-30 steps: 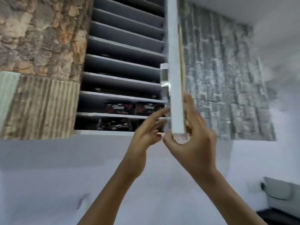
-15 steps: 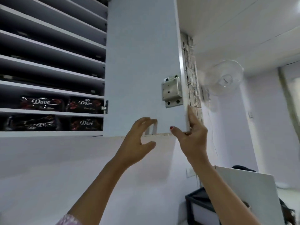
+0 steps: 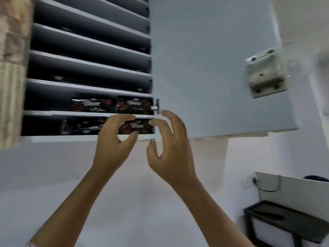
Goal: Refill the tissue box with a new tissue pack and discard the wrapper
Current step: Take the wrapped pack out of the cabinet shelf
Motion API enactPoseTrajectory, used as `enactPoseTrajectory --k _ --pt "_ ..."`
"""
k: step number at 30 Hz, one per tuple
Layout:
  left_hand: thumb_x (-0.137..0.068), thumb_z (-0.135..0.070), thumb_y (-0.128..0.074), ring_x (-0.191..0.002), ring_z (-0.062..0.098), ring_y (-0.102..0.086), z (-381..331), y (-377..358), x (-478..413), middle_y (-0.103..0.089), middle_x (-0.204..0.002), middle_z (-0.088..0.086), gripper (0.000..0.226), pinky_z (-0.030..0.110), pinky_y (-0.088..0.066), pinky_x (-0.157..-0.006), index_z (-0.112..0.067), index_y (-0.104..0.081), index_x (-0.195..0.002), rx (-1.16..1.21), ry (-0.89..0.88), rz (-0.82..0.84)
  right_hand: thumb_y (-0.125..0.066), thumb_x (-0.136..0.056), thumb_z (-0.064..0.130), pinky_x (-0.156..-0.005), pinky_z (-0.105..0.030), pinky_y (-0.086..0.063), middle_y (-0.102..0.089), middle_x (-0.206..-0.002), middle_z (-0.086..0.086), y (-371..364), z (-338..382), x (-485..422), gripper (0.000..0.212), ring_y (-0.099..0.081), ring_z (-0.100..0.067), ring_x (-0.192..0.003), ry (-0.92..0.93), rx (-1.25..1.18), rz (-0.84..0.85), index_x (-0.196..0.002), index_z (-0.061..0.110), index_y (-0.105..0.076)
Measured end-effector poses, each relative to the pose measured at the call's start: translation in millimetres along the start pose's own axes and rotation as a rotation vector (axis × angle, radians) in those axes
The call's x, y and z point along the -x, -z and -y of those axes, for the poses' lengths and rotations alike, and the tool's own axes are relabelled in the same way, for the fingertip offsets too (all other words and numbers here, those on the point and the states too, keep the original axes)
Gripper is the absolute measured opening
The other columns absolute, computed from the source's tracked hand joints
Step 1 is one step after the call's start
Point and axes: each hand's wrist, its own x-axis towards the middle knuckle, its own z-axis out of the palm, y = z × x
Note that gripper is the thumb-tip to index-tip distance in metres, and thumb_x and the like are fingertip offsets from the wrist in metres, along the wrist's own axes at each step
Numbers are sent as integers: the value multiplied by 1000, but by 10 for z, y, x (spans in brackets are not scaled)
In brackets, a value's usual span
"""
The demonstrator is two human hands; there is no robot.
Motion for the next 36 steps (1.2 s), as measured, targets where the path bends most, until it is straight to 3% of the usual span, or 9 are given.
enactPoseTrajectory --k 5,11,16,20,24,27,29,33,36 --pt "-78 -9 -60 -94 0 -54 707 931 10 -59 -103 -6 26 8 -40 -75 -23 -58 -100 -108 103 -127 -56 -77 17 -88 -35 -49 -63 -111 -8 -1054 140 -356 30 -59 -22 -102 -151 -154 337 -106 10 -62" --pt "-69 -18 -52 -98 -5 -53 1211 1584 47 -55 -99 -24 30 17 -41 -79 -27 -56 -97 -175 127 -125 -53 -86 29 -69 -35 -45 -65 -87 -24 -2005 -15 -753 35 -61 -39 -90 -424 65 365 -82 -5 -59" --pt "-70 -19 -53 -100 -2 -54 1406 1662 146 -56 -101 -23 29 15 -41 -79 -32 -55 -96 -172 138 -91 -59 -85 29 -51 -31 -32 -43 -53 -5 -2373 -271 -898 39 -49 -27 -59 -558 30 473 -59 3 -48" --pt "-70 -20 -53 -103 1 -54 1448 1614 185 -58 -103 -19 29 19 -43 -81 -40 -52 -91 -135 178 -58 -69 -78 23 -67 -27 -42 -65 -76 -13 -2376 -301 -902 23 -57 -26 -74 -542 -90 396 -90 3 -70" --pt "-76 -15 -58 -100 9 -59 1367 1472 263 -62 -103 -11 22 24 -48 -78 -26 -58 -95 4 287 -85 -69 -76 15 -65 -20 -46 -70 -78 -10 -2158 -182 -763 18 -60 -15 -64 -557 -226 165 -92 6 -70" --pt "-80 -5 -57 -97 17 -60 1155 1329 295 -62 -102 -4 23 32 -48 -76 -22 -57 -95 225 515 -140 -64 -78 13 -53 -5 -43 -70 -77 -7 -1873 -85 -579 16 -58 1 -54 -494 -305 -44 -93 9 -67" --pt "-81 -9 -56 -100 21 -59 979 1237 298 -59 -103 -1 22 42 -48 -82 -23 -53 -97 390 706 -133 -66 -77 16 -64 -6 -48 -67 -89 -1 -1676 -28 -465 26 -60 6 -66 -498 -406 -133 -102 13 -62" --pt "-78 -27 -56 -98 31 -58 762 1109 257 -53 -104 9 26 50 -49 -82 -18 -50 -102 714 1050 -107 -82 -58 35 -105 -41 -37 -28 -140 9 -1432 18 -383 87 -36 -20 -129 -258 -491 277 -129 42 -33" --pt "-71 -37 -61 -91 37 -58 643 957 274 -52 -102 18 51 51 -50 -78 -9 -44 -109 843 1260 -121 -85 -50 35 -107 -33 -23 -13 -153 4 -1465 27 -362 105 -26 -15 -133 -113 -329 546 -135 45 -25"
